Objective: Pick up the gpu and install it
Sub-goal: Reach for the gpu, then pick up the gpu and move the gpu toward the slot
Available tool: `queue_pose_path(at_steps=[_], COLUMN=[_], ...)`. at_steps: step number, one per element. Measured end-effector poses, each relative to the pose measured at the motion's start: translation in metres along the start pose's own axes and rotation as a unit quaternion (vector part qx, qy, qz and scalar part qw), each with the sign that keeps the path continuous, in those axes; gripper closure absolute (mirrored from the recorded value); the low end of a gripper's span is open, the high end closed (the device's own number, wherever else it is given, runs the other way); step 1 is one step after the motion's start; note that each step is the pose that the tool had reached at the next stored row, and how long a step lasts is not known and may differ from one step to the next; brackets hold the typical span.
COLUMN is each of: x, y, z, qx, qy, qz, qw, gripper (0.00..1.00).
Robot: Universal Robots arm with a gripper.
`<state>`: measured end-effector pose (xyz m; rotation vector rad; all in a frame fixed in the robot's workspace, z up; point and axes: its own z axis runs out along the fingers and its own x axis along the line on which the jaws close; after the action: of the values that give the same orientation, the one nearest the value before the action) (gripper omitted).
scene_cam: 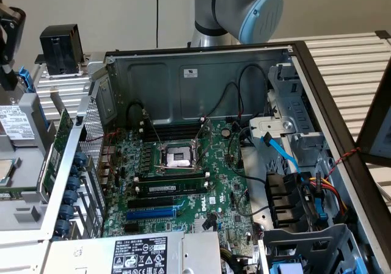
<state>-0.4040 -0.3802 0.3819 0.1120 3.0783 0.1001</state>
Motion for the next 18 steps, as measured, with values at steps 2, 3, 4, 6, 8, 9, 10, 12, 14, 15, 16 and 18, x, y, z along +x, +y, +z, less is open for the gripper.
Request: queue_pose_path(at_steps=[2, 3, 4, 6, 8, 9, 10, 12, 14, 15, 16, 18], x=[0.0000, 0.0000, 0.0000, 0.0000, 0.0000, 0.0000, 0.0000, 0.0000, 0.0003, 0.0012, 0.0028, 0.0089], y=[0.0000, 0.0000, 0.0000, 0.0000, 0.0000, 0.0001, 0.0000, 0.0000, 0.0000, 0.0000, -0.0001, -0.0005], z=[0.0000, 0.0000, 0.0000, 0.0000, 0.0000, 0.0000, 0.0000, 0.0000, -0.0001, -0.0002, -0.0002, -0.0005], qx=[0.0000, 0.0000, 0.0000, 0.0000, 0.0000, 0.0000, 0.0000, 0.0000, 0.0000, 0.0001, 0.0000, -0.0001], qy=[0.0000, 0.0000, 0.0000, 0.0000, 0.0000, 0.0000, 0.0000, 0.0000, 0.0001, 0.0001, 0.0001, -0.0004], qz=[0.000, 0.000, 0.000, 0.000, 0.000, 0.000, 0.000, 0.000, 0.000, 0.000, 0.000, 0.000], qw=[1.0000, 1.0000, 1.0000, 1.0000, 1.0000, 1.0000, 1.0000, 1.0000, 1.0000, 1.0000, 1.0000, 1.0000], gripper=[0.89, 0.89, 0.89, 0.89, 0.89, 0.89, 0.89, 0.89, 0.89, 0.89, 0.89, 0.89])
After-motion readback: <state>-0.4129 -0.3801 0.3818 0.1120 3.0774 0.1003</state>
